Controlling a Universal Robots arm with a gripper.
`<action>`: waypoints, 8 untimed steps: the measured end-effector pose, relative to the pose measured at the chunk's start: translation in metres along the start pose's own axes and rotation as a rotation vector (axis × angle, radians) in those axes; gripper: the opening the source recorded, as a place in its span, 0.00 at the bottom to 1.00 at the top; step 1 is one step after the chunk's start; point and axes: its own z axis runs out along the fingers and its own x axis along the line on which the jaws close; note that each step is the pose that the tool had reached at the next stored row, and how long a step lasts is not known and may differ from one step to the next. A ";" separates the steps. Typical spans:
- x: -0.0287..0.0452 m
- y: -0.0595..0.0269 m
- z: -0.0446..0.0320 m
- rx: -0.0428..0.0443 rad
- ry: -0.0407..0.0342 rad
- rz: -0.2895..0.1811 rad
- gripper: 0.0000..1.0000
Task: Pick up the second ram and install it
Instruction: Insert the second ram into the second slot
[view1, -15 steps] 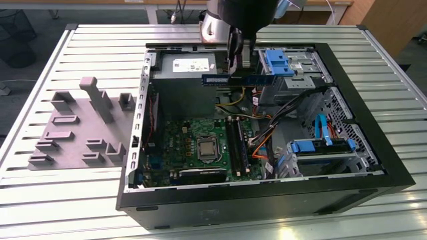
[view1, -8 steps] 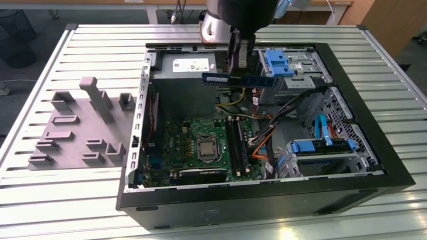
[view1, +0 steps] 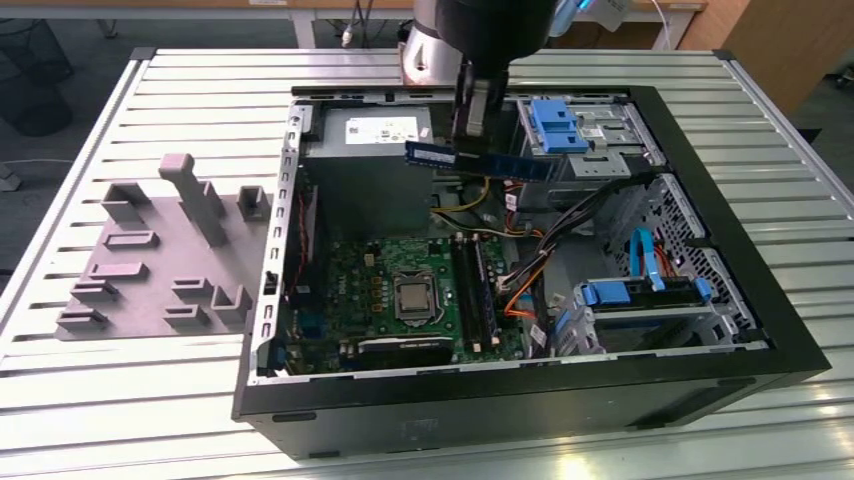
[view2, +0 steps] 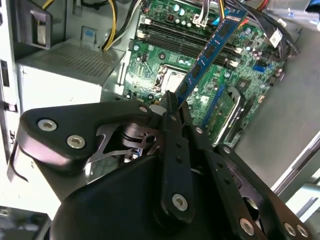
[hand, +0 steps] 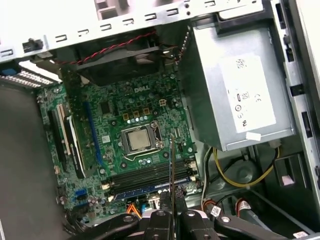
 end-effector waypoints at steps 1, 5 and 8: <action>0.0000 0.0000 0.0001 0.0003 -0.0001 0.014 0.14; 0.0000 0.0000 0.0006 0.0015 -0.0006 0.074 0.14; 0.0001 0.0000 0.0010 0.0024 -0.0009 0.116 0.14</action>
